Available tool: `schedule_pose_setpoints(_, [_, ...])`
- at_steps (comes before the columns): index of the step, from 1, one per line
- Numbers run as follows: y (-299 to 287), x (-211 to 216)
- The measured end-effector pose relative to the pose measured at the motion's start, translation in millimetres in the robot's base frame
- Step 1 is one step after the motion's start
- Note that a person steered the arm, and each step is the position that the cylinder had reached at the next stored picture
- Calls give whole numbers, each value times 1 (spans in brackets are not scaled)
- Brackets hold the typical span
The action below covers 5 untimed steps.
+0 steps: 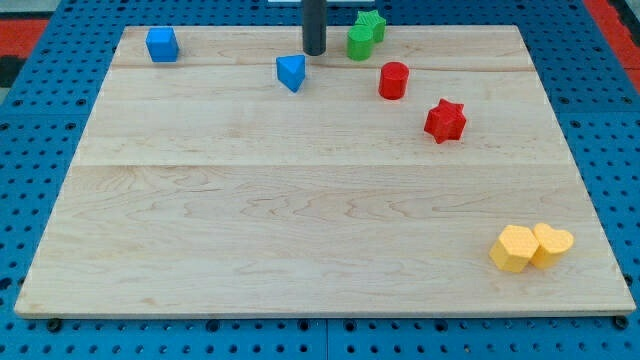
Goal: Slide blue triangle a bit down
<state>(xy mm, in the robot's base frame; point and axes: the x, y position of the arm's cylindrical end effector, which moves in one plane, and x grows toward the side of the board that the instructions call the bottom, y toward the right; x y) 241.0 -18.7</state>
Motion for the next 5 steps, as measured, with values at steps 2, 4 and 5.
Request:
schedule_pose_setpoints(2, [-12,21])
schedule_pose_setpoints(4, [-16,20])
schedule_pose_setpoints(5, [-31,7])
